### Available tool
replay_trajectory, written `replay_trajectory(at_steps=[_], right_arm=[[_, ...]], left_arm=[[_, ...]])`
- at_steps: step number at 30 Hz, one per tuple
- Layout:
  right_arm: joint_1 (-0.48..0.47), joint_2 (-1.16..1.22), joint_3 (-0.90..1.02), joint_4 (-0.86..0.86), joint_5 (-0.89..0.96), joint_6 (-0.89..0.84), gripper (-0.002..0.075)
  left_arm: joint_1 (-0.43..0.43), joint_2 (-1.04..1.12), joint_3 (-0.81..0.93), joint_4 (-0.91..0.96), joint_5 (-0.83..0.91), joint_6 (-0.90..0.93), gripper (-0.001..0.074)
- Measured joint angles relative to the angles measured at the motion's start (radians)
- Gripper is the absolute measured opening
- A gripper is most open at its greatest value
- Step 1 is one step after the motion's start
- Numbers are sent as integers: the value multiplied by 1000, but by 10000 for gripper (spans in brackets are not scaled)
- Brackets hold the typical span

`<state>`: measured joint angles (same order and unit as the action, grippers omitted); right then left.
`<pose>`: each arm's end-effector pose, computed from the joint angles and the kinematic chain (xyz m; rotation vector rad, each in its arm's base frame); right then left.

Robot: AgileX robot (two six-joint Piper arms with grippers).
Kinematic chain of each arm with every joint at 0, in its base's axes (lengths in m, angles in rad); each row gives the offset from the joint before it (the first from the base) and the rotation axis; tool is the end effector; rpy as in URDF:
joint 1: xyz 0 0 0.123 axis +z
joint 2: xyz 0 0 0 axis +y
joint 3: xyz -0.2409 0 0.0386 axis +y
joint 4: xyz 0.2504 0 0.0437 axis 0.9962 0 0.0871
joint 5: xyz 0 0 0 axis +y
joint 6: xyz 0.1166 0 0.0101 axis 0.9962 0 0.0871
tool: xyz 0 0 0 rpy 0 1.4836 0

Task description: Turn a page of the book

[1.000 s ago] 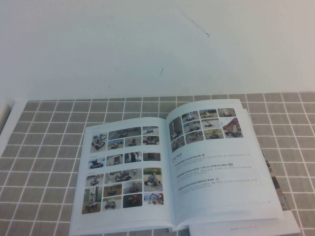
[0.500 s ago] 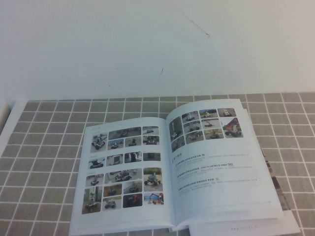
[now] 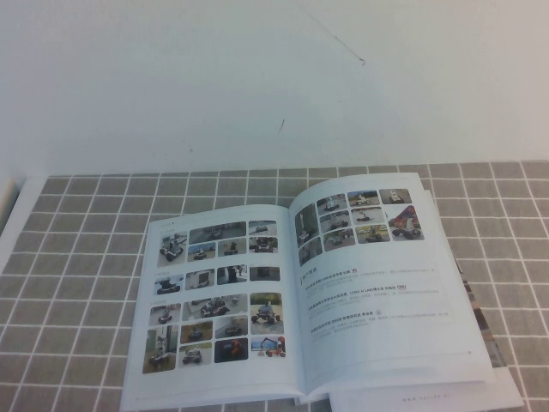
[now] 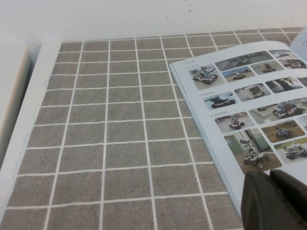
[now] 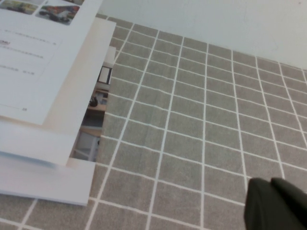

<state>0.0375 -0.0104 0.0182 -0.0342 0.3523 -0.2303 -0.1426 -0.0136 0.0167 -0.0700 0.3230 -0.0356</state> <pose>0.1221 0.0032 0.1692 -0.2677 1.8273 -0.1681 0.1212 -0.0200 0.1735 0.0526 1.8124 -0.1939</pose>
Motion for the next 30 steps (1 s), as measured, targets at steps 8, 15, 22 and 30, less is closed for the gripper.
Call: replay_trajectory(at_steps=[8, 15, 22, 30], right_arm=[[0, 0, 0, -33, 0, 2, -2], [0, -2, 0, -37, 0, 2, -2], [0, -2, 0, -37, 0, 2, -2], [0, -2, 0, -37, -2, 2, -2]], left_arm=[[0, 0, 0, 0, 0, 0, -4], [0, 0, 0, 0, 2, 0, -4], [5, 0, 0, 0, 2, 0, -4], [29, 0, 0, 0, 2, 0, -4]])
